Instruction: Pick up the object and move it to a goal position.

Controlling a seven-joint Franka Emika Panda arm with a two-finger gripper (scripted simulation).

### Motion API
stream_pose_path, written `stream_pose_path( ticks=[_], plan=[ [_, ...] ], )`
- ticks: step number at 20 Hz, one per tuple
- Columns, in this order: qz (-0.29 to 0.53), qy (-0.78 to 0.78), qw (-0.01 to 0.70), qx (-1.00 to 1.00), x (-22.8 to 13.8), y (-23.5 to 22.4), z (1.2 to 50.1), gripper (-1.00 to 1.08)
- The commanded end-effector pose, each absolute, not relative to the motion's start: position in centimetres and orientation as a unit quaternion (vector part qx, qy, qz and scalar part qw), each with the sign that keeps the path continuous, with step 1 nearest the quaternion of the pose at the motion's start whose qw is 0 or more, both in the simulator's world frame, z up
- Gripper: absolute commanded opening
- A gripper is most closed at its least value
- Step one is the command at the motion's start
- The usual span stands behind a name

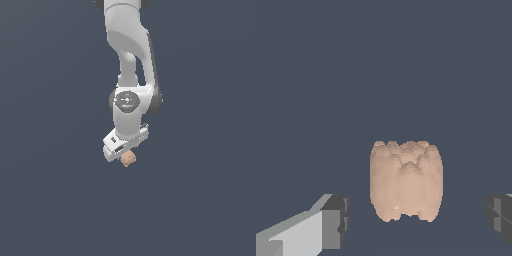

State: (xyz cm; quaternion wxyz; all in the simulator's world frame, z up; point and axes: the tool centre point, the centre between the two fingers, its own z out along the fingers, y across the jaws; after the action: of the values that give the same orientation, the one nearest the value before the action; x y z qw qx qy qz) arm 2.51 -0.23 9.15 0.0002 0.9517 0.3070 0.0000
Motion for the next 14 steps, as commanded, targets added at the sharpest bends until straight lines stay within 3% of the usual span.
stream_pose_path(
  ticks=[1, 14],
  plan=[
    [0.0, 0.307, 0.0, 0.952, 2.5, -0.2, 8.8, 1.0],
    [0.0, 0.309, 0.0, 0.951, 2.5, -0.2, 4.1, 1.0]
  ],
)
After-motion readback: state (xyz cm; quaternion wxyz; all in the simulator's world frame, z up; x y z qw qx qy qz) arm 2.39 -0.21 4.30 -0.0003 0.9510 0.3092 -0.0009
